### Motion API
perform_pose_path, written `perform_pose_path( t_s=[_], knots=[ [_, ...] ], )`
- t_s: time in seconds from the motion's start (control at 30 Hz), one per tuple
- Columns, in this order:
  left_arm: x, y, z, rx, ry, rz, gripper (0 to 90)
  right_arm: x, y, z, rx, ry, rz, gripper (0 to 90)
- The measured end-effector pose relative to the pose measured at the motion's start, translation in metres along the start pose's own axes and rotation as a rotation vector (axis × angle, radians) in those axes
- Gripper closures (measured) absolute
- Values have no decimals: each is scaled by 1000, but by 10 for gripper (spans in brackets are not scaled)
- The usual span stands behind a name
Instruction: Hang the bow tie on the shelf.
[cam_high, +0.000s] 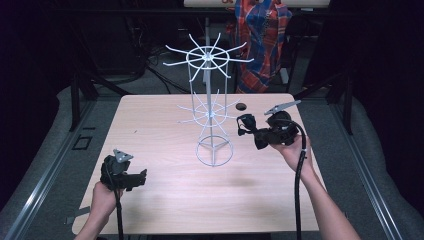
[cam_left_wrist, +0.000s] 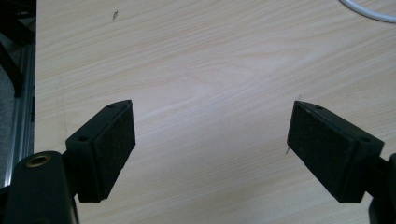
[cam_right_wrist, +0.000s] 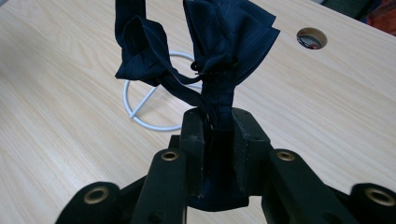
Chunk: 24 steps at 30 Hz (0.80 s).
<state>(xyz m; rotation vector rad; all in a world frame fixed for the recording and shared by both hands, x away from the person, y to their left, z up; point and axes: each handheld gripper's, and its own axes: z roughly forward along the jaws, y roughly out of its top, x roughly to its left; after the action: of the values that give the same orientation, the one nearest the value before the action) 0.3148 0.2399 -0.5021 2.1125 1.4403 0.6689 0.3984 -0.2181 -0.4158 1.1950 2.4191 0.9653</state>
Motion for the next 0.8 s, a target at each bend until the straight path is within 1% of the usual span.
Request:
perform_pose_path(
  t_s=[0.07, 0.23, 0.43, 0.53, 0.6, 0.8],
  knots=[
    [0, 0, 0, 1, -1, 1, 155, 1, 1, 2, -2, 0, 4, 759],
    [0, 0, 0, 1, -1, 1, 155, 4, 4, 8, 6, -1, -15, 758],
    [0, 0, 0, 0, -1, 2, 155, 8, 7, 13, 15, -4, -22, 758],
    [0, 0, 0, 0, 0, 1, 155, 10, 8, 15, 22, -9, -37, 757],
    [0, 0, 0, -1, -1, 1, 155, 12, 9, 16, 15, -9, -34, 757],
    [0, 0, -1, -1, 0, 2, 155, 18, 13, 23, 13, -14, -55, 757]
  ],
)
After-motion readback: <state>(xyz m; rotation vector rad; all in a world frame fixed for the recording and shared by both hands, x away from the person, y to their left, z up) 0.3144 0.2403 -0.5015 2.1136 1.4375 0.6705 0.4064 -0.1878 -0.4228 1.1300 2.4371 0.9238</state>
